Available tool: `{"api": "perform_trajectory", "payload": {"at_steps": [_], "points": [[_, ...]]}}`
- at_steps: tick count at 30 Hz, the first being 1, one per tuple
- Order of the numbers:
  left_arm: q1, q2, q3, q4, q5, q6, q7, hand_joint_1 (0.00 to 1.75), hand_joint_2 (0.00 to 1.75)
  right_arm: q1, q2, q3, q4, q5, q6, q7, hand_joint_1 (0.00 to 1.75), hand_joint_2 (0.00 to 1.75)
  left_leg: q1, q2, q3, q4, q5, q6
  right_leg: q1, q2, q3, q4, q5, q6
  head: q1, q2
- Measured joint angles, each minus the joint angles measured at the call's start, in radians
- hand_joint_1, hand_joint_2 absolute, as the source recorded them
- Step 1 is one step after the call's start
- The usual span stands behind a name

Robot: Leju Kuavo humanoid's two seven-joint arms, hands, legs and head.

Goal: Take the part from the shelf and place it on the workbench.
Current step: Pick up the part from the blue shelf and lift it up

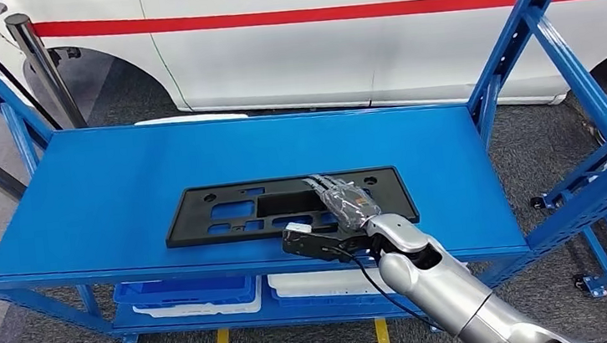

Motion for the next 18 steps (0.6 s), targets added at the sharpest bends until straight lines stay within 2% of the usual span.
{"api": "perform_trajectory", "payload": {"at_steps": [2, 4, 5, 6, 8, 9, 10, 11, 12, 14, 15, 16, 18], "points": [[0.000, 0.000, 0.000, 0.000, 0.000, 0.000, 0.000, 0.00, 0.00, -0.001, 0.000, 0.000, 0.001, -0.001, 0.000, 0.000, 0.00, 1.75, -0.002, 0.000, -0.006, 0.001, 0.002, -0.009, 0.004, 0.001, 0.006, -0.022, 0.001, -0.006, 0.000, 0.000], [0.000, 0.000, 0.000, 0.000, -0.001, 0.000, 0.000, 0.00, 0.00, -0.002, 0.000, 0.000, 0.002, -0.002, -0.001, 0.000, 0.00, 1.75, 0.000, 0.000, -0.009, 0.007, -0.005, -0.018, 0.000, 0.001, 0.007, -0.028, 0.006, -0.016, 0.000, 0.000], [0.000, 0.000, 0.000, 0.000, -0.001, 0.000, 0.000, 0.00, 0.00, -0.004, 0.001, 0.000, 0.002, -0.002, -0.001, 0.000, 0.28, 1.75, 0.001, 0.000, -0.018, 0.027, -0.020, -0.023, -0.002, 0.001, 0.008, -0.032, 0.009, -0.022, 0.000, 0.000], [0.000, 0.000, 0.000, 0.000, -0.002, 0.000, 0.000, 0.00, 0.00, -0.005, 0.002, 0.000, 0.002, -0.002, -0.002, 0.000, 0.71, 1.75, 0.002, 0.001, -0.036, 0.069, -0.047, -0.028, -0.004, 0.000, 0.010, -0.035, 0.011, -0.027, 0.000, 0.000], [0.000, 0.000, 0.000, 0.000, -0.003, 0.000, -0.001, 0.00, 0.00, -0.005, 0.003, 0.001, 0.002, -0.002, -0.002, 0.000, 1.58, 1.75, 0.004, 0.001, -0.093, 0.195, -0.108, -0.035, -0.003, -0.002, 0.009, -0.036, 0.011, -0.031, 0.000, 0.000], [0.000, 0.000, 0.000, 0.000, -0.004, 0.000, -0.001, 0.00, 0.00, -0.004, 0.003, 0.002, 0.003, -0.002, -0.002, 0.000, 1.74, 1.75, 0.005, 0.001, -0.119, 0.251, -0.127, -0.037, -0.003, -0.002, 0.009, -0.035, 0.011, -0.032, 0.000, 0.000], [0.001, 0.001, 0.000, 0.000, -0.004, 0.000, -0.001, 0.00, 0.00, -0.003, 0.003, 0.002, 0.004, -0.002, -0.002, 0.000, 1.75, 1.75, 0.005, 0.001, -0.131, 0.277, -0.127, -0.037, -0.002, -0.002, 0.009, -0.034, 0.011, -0.032, 0.000, 0.000], [0.002, 0.001, 0.000, 0.000, -0.005, 0.000, -0.001, 0.00, 0.00, -0.003, 0.003, 0.003, 0.005, -0.002, -0.002, 0.000, 1.75, 1.75, 0.005, 0.001, -0.126, 0.266, -0.109, -0.037, -0.002, -0.002, 0.010, -0.034, 0.010, -0.032, 0.000, 0.000], [0.002, 0.002, 0.000, 0.000, -0.005, 0.000, -0.001, 0.00, 0.00, -0.003, 0.003, 0.004, 0.006, -0.002, -0.002, 0.000, 1.75, 1.75, 0.005, 0.001, -0.103, 0.216, -0.076, -0.035, -0.002, -0.001, 0.011, -0.033, 0.010, -0.032, 0.000, 0.000], [0.001, 0.004, 0.000, 0.000, -0.005, 0.000, -0.001, 0.00, 0.00, -0.004, 0.005, 0.004, 0.006, -0.002, -0.002, 0.000, 1.75, 1.75, 0.003, 0.001, -0.036, 0.076, -0.014, -0.028, 0.000, 0.000, 0.012, -0.031, 0.008, -0.028, 0.000, 0.000], [0.000, 0.005, 0.000, 0.000, -0.005, 0.000, -0.001, 0.00, 0.00, -0.005, 0.006, 0.004, 0.006, -0.002, -0.003, 0.000, 1.75, 1.75, 0.001, 0.000, -0.014, 0.028, 0.000, -0.025, 0.001, 0.001, 0.010, -0.030, 0.007, -0.025, 0.000, 0.000], [-0.001, 0.005, 0.001, 0.000, -0.005, 0.000, -0.001, 0.00, 0.00, -0.006, 0.007, 0.004, 0.006, -0.002, -0.003, 0.000, 1.75, 1.75, -0.001, 0.000, -0.004, 0.004, 0.002, -0.023, 0.003, 0.001, 0.009, -0.029, 0.008, -0.021, 0.000, 0.000], [-0.002, 0.005, 0.001, 0.000, -0.005, -0.001, 0.000, 0.00, 0.00, -0.006, 0.009, 0.005, 0.008, -0.004, -0.004, 0.000, 1.75, 1.75, -0.001, -0.001, -0.002, -0.003, 0.001, -0.016, 0.004, 0.001, 0.007, -0.030, 0.010, -0.011, 0.000, 0.000]]}}
